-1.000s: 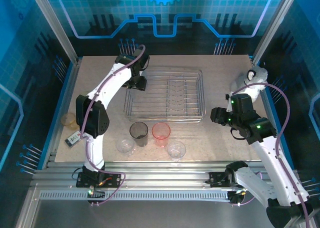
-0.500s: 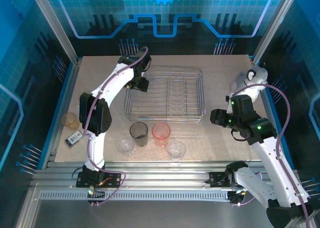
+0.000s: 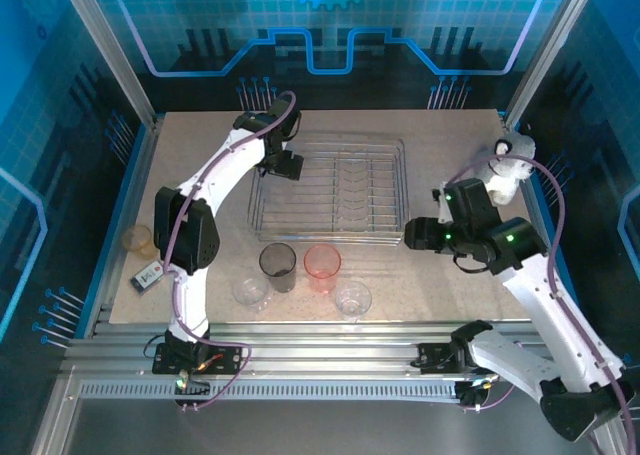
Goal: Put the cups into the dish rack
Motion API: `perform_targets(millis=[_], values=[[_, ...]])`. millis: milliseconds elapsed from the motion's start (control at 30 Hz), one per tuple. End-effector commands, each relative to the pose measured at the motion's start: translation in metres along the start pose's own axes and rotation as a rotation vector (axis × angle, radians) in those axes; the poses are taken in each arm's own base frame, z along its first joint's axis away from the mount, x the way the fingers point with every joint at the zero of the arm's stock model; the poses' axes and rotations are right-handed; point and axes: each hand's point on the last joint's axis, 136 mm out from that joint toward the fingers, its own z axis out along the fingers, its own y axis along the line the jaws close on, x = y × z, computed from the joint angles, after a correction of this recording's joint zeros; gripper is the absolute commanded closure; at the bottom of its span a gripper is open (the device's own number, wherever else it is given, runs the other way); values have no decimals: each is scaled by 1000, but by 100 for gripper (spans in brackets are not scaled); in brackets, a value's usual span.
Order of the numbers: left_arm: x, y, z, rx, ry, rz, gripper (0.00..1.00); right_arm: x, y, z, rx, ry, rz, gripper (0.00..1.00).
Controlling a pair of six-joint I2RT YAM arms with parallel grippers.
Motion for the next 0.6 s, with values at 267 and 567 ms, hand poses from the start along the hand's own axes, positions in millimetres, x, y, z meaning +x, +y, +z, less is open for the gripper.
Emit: perform_targets(millis=[267,567], values=[[-1,38,-124,68,-386,-148,1,5,94,20,-37,99,-197,32],[75,56,-173,251,-622,-337,1,29,142,69,20,215,-347,32]])
